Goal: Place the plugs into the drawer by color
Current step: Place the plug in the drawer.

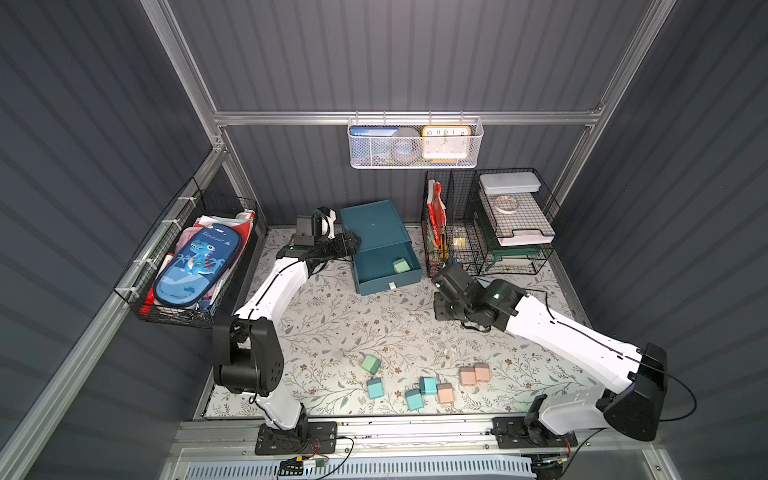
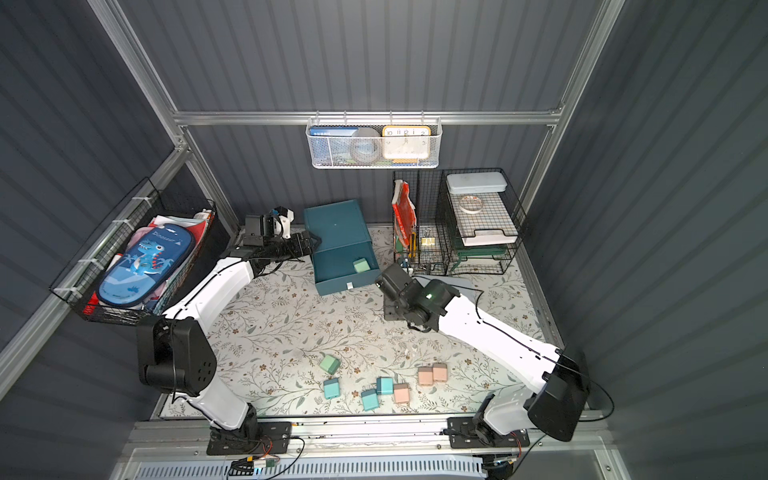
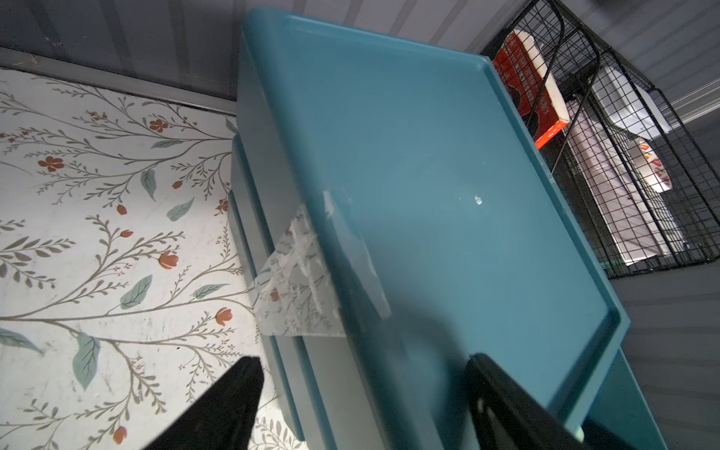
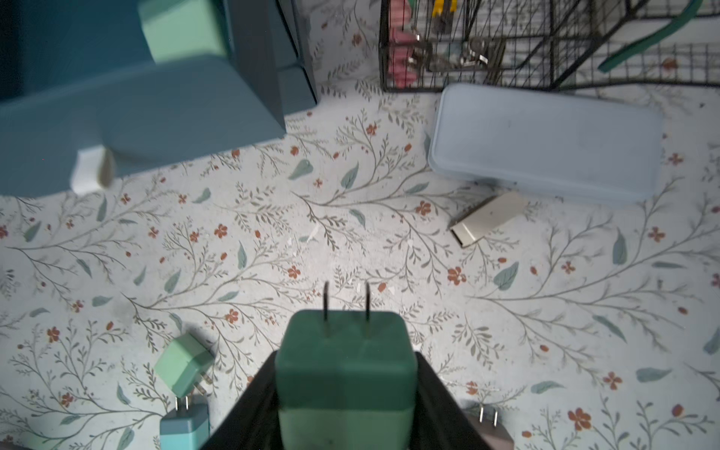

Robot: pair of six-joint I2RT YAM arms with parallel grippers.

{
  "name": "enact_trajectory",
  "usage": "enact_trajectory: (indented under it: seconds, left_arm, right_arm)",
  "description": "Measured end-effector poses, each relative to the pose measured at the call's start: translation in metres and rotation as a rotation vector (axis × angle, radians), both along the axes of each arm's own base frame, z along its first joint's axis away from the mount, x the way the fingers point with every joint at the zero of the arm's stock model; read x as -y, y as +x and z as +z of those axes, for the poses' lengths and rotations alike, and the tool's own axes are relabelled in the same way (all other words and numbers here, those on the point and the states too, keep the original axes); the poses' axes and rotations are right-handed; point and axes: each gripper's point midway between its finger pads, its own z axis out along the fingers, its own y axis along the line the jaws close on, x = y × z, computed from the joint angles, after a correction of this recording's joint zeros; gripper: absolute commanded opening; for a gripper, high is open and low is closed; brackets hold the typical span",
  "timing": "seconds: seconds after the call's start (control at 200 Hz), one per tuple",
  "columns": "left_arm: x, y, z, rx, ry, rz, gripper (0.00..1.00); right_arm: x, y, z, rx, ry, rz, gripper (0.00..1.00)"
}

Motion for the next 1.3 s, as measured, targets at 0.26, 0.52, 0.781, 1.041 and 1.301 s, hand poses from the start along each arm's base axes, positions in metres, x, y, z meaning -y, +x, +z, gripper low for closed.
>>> enact_trajectory:
  seconds: [0.26,0.52,0.781,1.041,1.301]
  left_arm:
    - [0.001,0.0,0.0,0.0,0.0,-0.002,0.86]
    - [0.001,0.0,0.0,0.0,-0.002,-0.004,0.86]
    - [0.001,0.0,-0.001,0.001,0.0,-0.007,0.86]
    - [0.002,0.0,0.0,0.0,-0.003,-0.01,0.86]
    - [0.003,-0.001,0.0,0.0,-0.005,-0.013,0.86]
  right_arm:
    - [-0.038,0.05,0.054,0.063,-0.007,0.101,0.35]
    - [-0.093,0.09,0.083,0.083,0.024,0.222,0.34]
    - [-0.137,0.107,0.059,0.009,0.033,0.307,0.34]
    - [-0.149,0.101,0.012,-0.125,-0.012,0.343,0.37]
    - [-0.146,0.099,-0.004,-0.159,-0.039,0.339,0.42]
